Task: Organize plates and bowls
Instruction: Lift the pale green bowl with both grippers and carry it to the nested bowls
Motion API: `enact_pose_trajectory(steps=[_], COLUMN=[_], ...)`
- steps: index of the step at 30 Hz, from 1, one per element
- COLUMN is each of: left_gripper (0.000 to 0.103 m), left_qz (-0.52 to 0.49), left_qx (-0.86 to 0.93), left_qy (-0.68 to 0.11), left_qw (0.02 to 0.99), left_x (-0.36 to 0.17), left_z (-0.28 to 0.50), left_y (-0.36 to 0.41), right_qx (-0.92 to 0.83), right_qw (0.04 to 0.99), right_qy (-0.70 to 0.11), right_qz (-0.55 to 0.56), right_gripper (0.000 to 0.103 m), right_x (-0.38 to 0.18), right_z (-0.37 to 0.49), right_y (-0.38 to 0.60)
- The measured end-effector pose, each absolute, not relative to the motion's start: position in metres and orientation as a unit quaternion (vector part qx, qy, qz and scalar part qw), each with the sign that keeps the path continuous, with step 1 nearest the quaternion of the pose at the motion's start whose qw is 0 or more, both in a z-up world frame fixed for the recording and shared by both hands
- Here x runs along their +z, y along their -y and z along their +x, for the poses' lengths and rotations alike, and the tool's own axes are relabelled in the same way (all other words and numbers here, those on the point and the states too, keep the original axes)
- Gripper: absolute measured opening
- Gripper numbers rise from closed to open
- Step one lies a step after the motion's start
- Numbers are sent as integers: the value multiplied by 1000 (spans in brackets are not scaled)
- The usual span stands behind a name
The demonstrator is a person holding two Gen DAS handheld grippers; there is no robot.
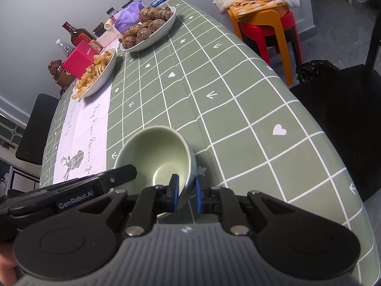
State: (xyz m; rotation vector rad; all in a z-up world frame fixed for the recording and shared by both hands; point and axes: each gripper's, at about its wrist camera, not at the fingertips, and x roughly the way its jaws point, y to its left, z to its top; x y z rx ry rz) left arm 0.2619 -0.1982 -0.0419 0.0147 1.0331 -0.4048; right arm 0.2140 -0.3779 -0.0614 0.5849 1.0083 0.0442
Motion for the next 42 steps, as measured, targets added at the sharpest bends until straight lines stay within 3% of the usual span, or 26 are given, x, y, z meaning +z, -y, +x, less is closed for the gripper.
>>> enact_pose_trajectory(steps=[11,27,42], left_gripper=[8,9,9], left_qz=[12,7,1], left_qx=[-169,-135,-148], left_qy=[-483,-446,-450], left_qw=[859,885,881], left_x=[-19,64,81], left_z=[237,156,63], left_y=[185,150,133], right_qx=[39,101,127], right_qw=[839,861,863], right_qy=[-466,-421,-434], right_qz=[278,268,226], right_gripper=[10,10,11], right_x=[-41,36,65], right_z=[199,128,33], right_y=[365,331,313])
